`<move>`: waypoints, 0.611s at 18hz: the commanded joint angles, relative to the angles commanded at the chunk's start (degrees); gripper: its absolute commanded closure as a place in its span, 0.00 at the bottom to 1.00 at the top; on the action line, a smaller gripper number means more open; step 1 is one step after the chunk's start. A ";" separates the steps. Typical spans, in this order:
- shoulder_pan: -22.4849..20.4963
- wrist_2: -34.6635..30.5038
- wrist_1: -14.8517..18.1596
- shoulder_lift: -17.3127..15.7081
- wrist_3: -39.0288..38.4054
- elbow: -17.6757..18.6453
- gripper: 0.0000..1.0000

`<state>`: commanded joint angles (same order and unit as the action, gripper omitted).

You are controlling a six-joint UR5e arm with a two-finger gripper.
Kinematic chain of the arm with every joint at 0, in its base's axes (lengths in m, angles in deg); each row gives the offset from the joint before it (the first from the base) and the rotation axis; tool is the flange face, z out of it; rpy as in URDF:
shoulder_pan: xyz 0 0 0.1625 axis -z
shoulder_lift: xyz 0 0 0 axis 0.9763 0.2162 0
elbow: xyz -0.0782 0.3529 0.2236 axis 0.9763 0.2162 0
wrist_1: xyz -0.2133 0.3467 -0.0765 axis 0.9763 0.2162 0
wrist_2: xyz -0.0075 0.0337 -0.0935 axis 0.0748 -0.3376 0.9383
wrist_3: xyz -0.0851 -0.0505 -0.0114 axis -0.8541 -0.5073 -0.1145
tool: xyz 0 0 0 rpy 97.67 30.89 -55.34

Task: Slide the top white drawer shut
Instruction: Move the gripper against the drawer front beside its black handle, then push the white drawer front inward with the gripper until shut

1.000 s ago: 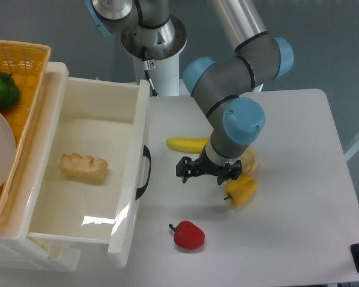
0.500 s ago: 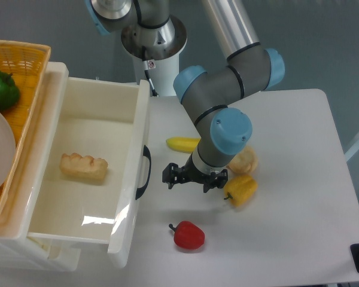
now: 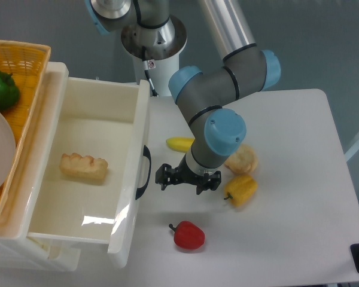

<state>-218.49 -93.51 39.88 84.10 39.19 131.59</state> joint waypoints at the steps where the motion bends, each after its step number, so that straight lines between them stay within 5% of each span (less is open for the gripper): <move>1: 0.00 0.00 0.00 -0.09 0.00 0.00 0.00; 11: 0.70 0.09 0.00 -0.35 -0.88 0.00 0.00</move>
<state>-217.79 -93.42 39.88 83.75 38.31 131.59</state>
